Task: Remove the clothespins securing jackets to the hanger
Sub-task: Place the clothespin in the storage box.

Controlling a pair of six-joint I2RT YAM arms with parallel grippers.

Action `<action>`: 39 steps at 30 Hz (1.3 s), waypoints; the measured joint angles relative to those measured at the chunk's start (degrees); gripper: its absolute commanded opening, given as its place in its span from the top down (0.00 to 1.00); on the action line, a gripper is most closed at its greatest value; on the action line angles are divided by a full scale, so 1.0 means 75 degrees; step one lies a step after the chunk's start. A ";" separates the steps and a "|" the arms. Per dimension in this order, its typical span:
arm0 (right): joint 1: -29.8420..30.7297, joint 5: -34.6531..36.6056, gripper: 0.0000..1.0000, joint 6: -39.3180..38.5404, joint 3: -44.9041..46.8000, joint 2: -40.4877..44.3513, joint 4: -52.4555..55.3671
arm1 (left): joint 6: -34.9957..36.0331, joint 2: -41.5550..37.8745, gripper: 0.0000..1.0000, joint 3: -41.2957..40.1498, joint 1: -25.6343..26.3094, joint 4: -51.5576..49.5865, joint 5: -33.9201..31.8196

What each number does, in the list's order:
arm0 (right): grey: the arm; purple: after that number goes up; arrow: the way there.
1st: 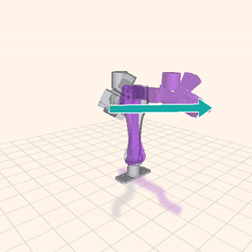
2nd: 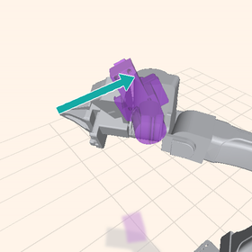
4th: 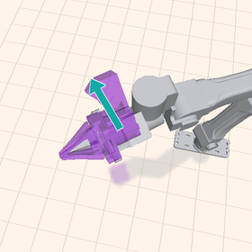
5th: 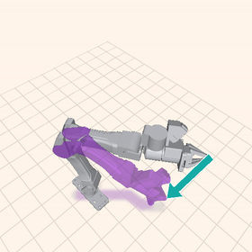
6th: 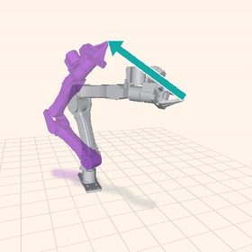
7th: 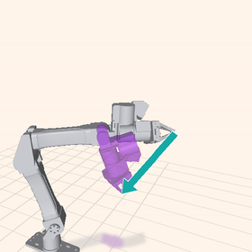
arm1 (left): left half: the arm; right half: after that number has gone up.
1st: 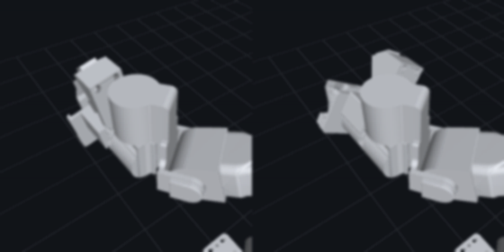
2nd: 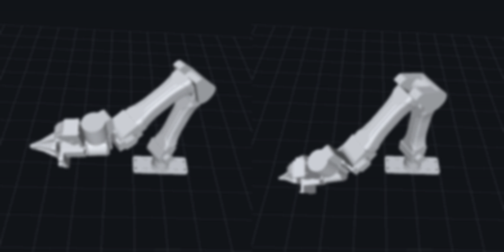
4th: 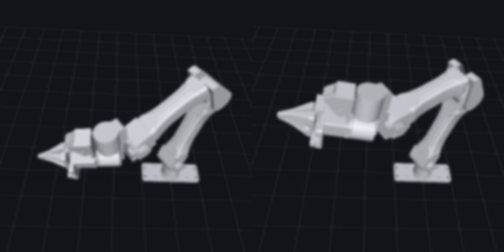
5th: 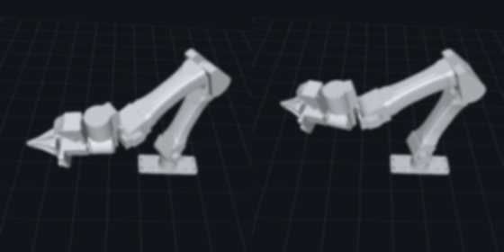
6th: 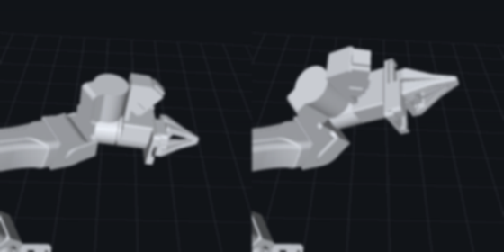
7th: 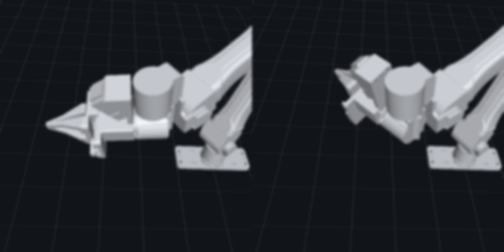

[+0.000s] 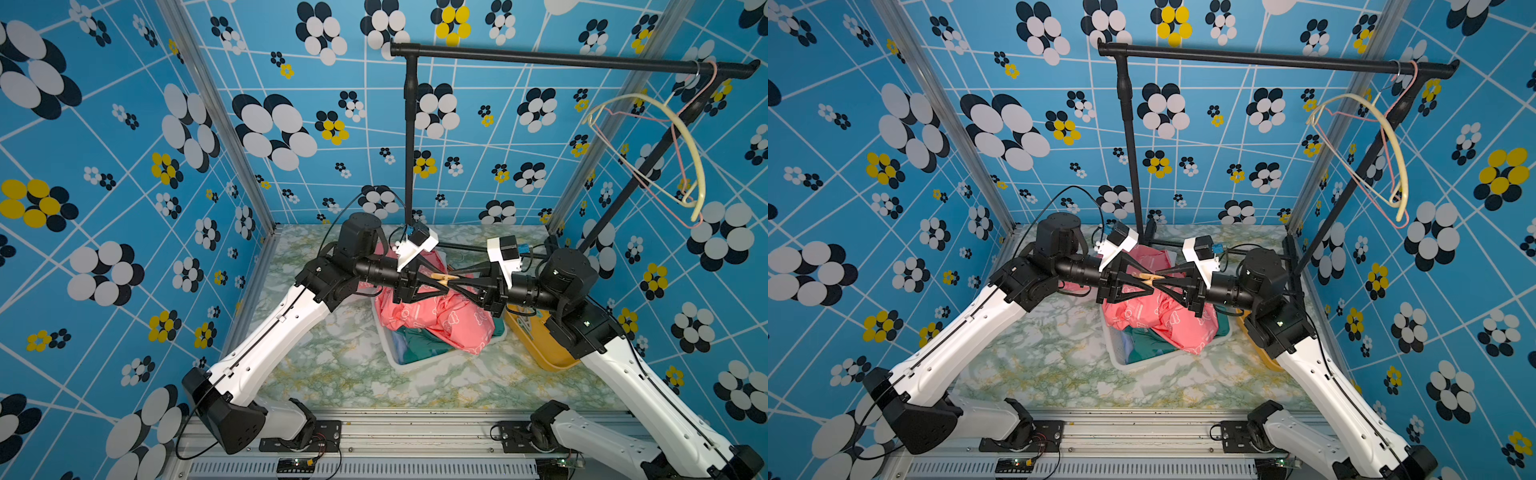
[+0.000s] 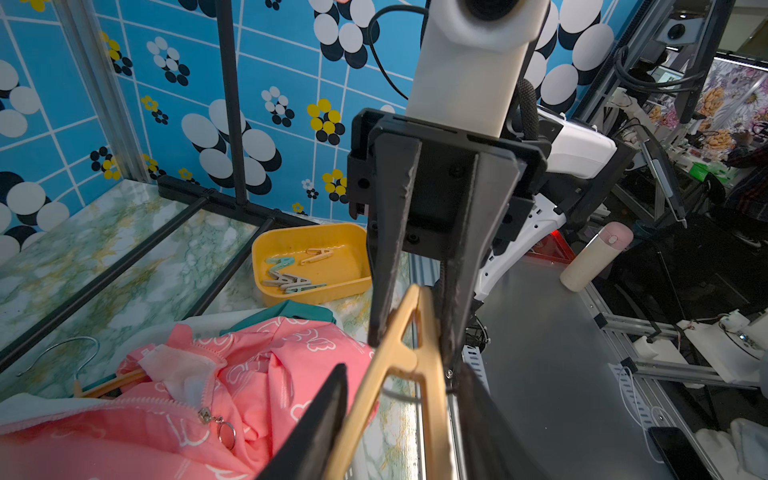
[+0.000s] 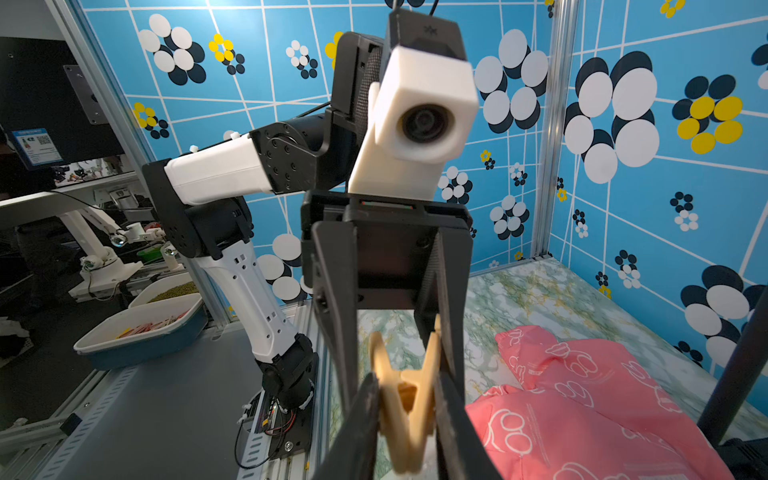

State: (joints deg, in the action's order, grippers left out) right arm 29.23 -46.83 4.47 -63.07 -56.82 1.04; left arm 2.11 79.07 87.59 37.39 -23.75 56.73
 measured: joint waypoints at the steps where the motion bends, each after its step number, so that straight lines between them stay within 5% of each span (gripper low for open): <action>1: 0.0000 0.0064 0.94 0.0000 0.0000 -0.0015 0.0017 | -0.0015 -0.0006 0.40 0.0000 0.0029 0.0006 -0.0020; 7: 0.0012 0.0248 0.97 -0.0023 0.0000 -0.0035 0.0055 | 0.0009 -0.0070 0.36 -0.0012 0.0050 0.0017 -0.0204; 10: 0.0015 0.0414 1.00 -0.0055 0.0000 -0.0032 0.0061 | 0.0064 -0.0105 0.19 -0.0012 0.0050 -0.0015 -0.0353; 18: 0.0015 0.0737 1.00 -0.0087 0.0000 0.0055 0.0114 | 0.0195 -0.0245 0.00 -0.0015 0.0047 -0.0085 -0.1224; 25: 0.0015 0.1411 1.00 -0.0370 0.0000 0.0329 0.0647 | 0.0152 -0.0364 0.01 -0.0251 -0.0254 0.0012 -0.2425; 32: 0.0015 0.4514 1.00 -0.0874 -0.0131 0.0554 0.2020 | -0.0265 -0.0828 0.01 -0.0889 -0.0889 0.0213 -0.3931; 39: -0.0603 0.8294 1.00 -0.0192 -0.0592 -0.0603 0.3733 | -0.0772 -0.0542 0.01 -0.0807 -0.0892 0.0353 -0.4613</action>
State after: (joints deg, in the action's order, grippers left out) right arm 24.71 15.38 3.03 -67.51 -61.34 29.04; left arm -3.68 75.00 81.54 30.70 -21.10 22.13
